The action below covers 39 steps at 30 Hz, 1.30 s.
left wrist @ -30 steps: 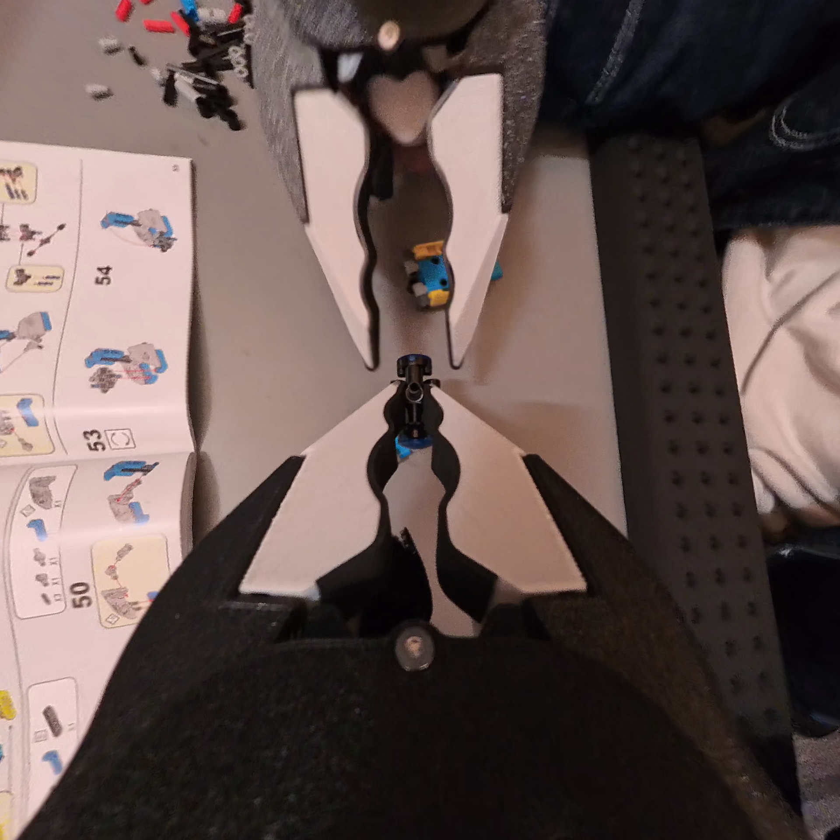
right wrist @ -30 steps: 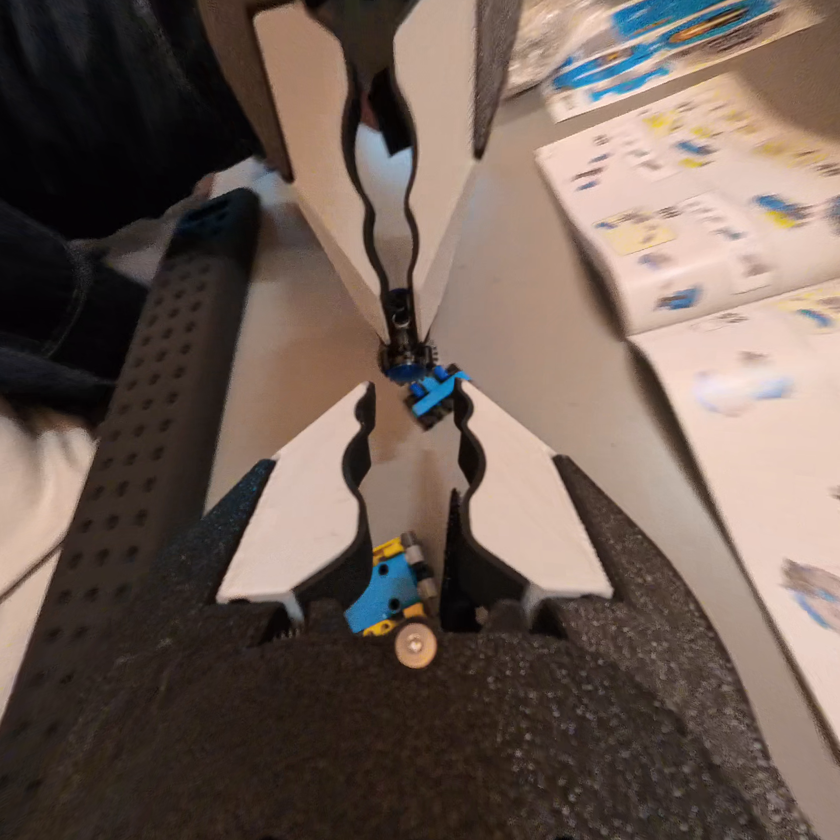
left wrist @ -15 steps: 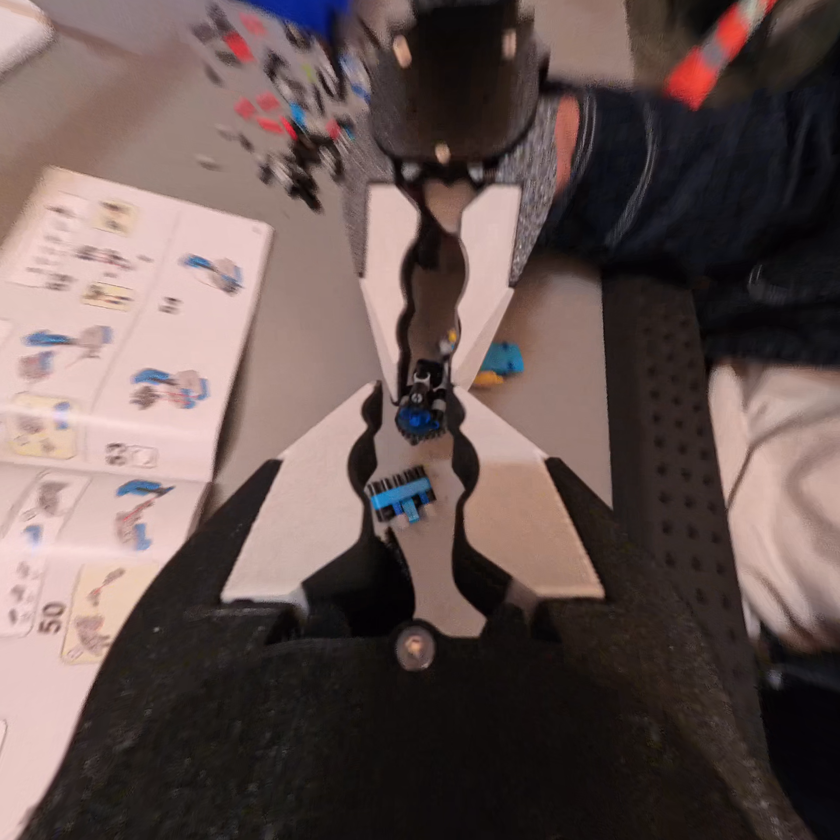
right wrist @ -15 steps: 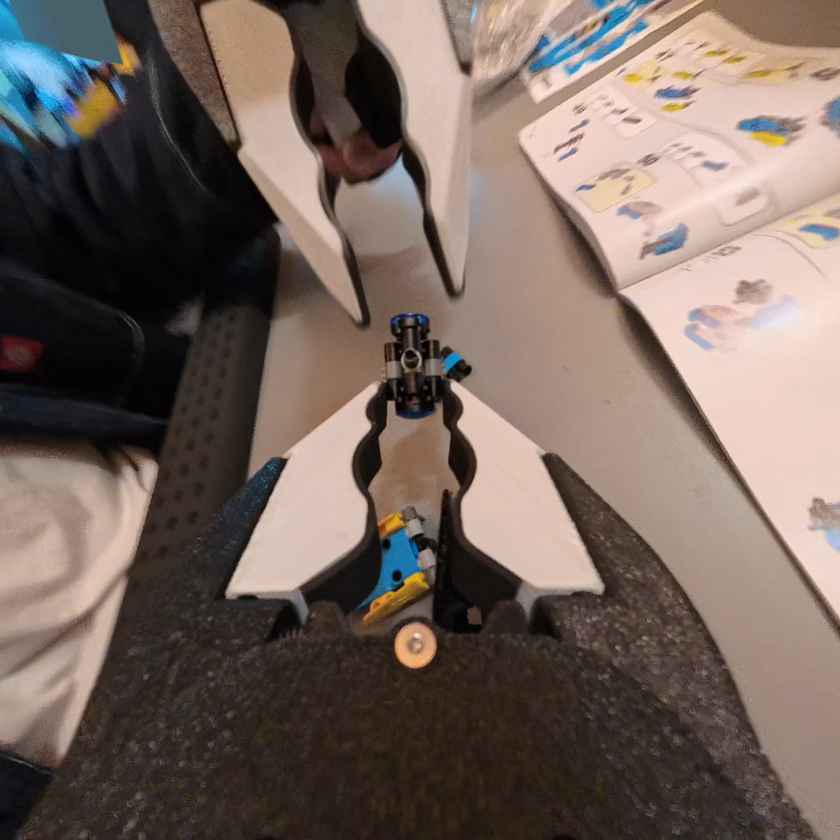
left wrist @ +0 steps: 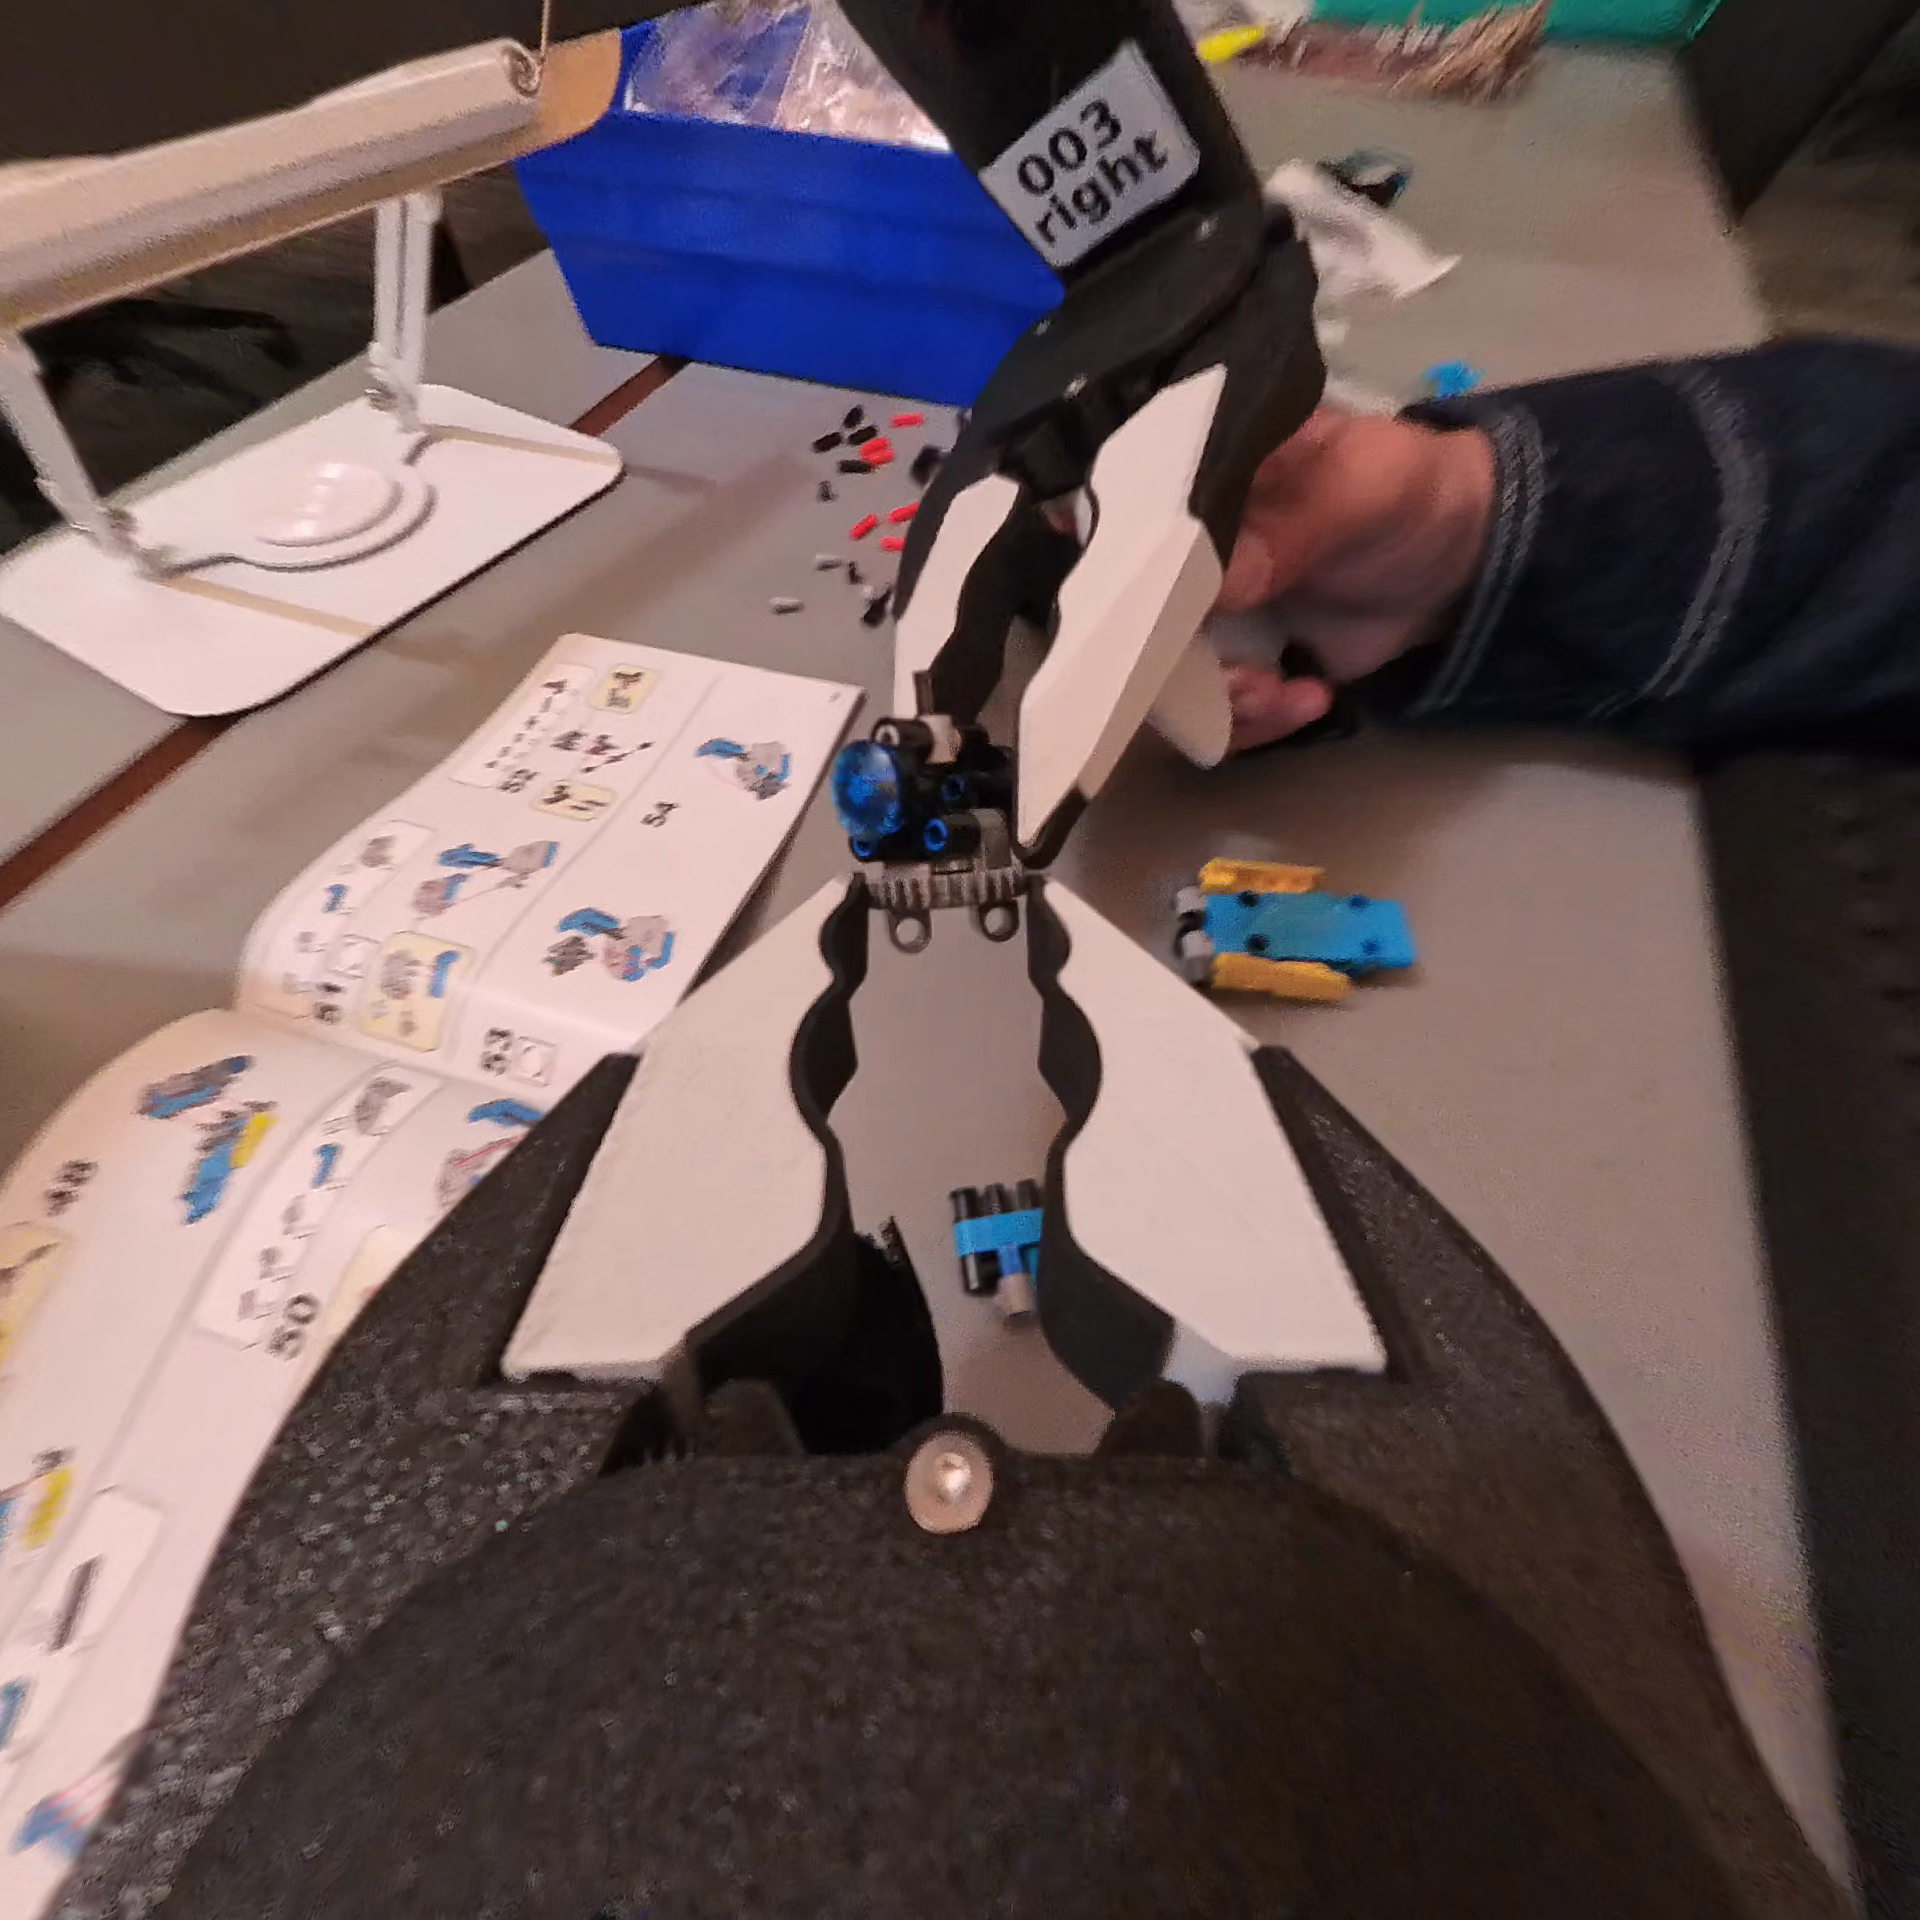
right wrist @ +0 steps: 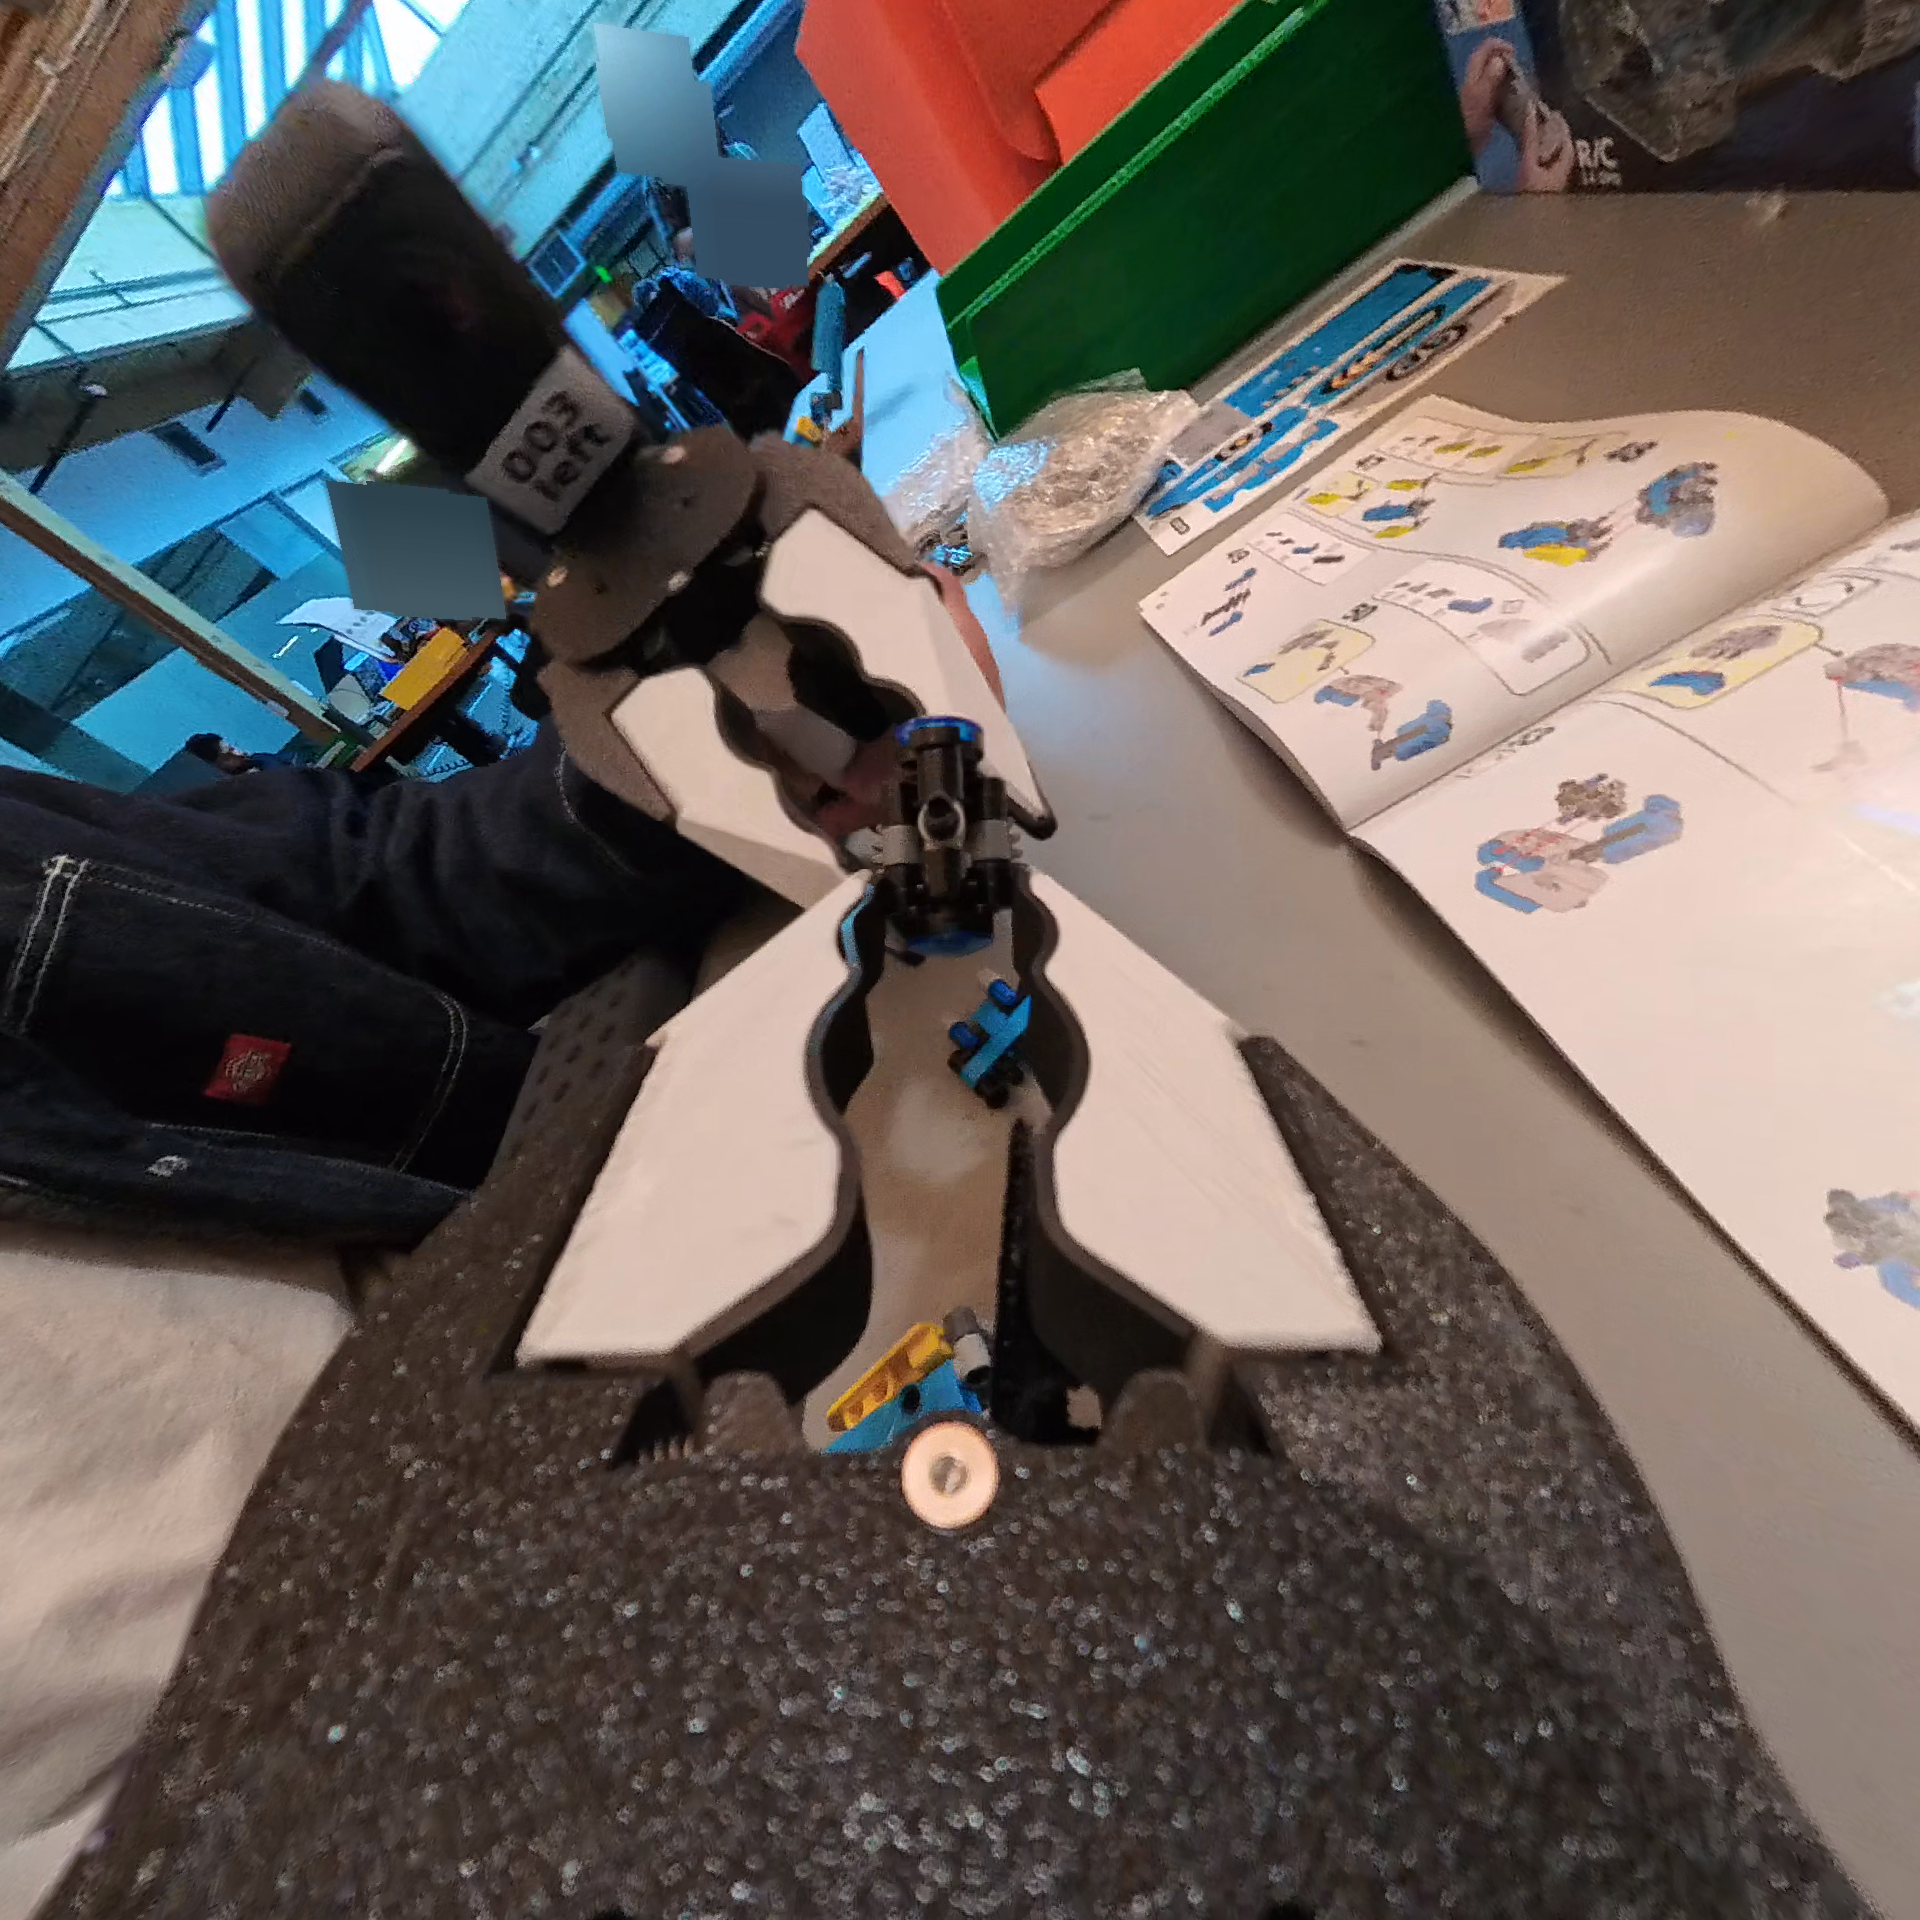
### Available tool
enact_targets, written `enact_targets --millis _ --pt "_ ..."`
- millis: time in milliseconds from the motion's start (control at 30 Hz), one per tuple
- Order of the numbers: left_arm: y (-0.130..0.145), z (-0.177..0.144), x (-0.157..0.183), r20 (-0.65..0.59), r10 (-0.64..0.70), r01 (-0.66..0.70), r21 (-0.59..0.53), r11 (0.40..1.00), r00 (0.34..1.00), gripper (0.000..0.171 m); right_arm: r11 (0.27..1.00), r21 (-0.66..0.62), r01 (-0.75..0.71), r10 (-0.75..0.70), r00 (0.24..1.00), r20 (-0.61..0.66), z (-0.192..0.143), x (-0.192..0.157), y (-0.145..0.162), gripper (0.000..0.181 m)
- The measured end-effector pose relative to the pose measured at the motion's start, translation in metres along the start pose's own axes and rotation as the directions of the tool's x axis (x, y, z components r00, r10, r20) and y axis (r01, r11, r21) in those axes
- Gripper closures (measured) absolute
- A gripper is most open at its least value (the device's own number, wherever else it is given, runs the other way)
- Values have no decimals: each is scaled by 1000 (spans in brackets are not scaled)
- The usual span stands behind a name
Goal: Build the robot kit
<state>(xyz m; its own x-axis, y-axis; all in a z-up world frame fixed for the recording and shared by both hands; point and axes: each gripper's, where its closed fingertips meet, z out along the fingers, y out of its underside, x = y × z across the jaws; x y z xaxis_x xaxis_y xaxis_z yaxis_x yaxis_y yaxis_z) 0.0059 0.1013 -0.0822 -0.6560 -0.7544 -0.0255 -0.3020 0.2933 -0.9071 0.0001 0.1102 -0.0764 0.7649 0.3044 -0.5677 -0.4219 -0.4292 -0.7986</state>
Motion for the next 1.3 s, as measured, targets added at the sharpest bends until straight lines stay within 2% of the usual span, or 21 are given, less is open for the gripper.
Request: enact_targets --millis 100,200,333,433,500,533,600,667,767,833,900,933,1000,1100,1167,1233,1300 --pt "4 1 -4 78 83 -82 -24 996 993 142 999 7 -34 34 999 -2 2 4 2 158" --pt "7 1 -1 58 99 -97 -40 994 993 142 998 -15 -54 55 998 23 2 3 6 157" --pt "14 0 -2 74 173 -166 -85 982 982 143 1000 -13 0 0 1000 0 -6 3 0 148" --pt "11 0 5 35 162 -159 -68 985 986 143 996 -58 70 -74 995 -70 -7 10 4 155" --pt "13 1 2 67 199 -192 -92 977 978 143 993 -70 99 -103 993 -60 -5 6 5 172" --pt "14 1 0 86 225 -216 -109 970 970 143 993 -83 88 -94 993 -68 -4 7 7 173" --pt "16 3 -5 149 305 -284 -147 947 941 143 997 -81 -10 3 996 -85 -4 11 6 173" --pt "16 3 -12 209 375 -339 -190 921 903 143 983 -38 -177 174 981 -90 -2 17 3 171" --pt "20 4 -16 221 386 -343 -209 916 896 144 943 1 -332 331 939 -90 0 22 4 170" --pt "22 6 -17 241 444 -390 -241 889 863 143 890 26 -456 456 885 -92 0 26 6 169" --pt "21 6 -18 264 497 -431 -271 861 827 143 886 42 -461 463 882 -91 -1 26 6 170" --pt "21 7 -18 267 482 -417 -267 869 834 143 899 42 -436 438 893 -101 -2 26 5 170" --pt "17 5 -16 238 379 -337 -200 920 894 143 950 17 -313 313 944 -102 -3 23 2 172" --pt "3 -3 -2 71 125 -123 -31 992 990 143 1000 3 -24 24 1000 -14 -7 1 -8 174" --pt "-1 -6 7 -50 -3 4 10 1000 999 143 1000 -9 18 -18 999 32 -9 -7 -6 172" --pt "-1 -7 17 -135 -48 51 15 999 990 143 1000 3 4 -4 997 80 -8 -15 -6 154" --pt "3 -6 20 -149 -38 38 -5 999 988 144 998 -56 9 -4 997 83 -6 -18 1 170"
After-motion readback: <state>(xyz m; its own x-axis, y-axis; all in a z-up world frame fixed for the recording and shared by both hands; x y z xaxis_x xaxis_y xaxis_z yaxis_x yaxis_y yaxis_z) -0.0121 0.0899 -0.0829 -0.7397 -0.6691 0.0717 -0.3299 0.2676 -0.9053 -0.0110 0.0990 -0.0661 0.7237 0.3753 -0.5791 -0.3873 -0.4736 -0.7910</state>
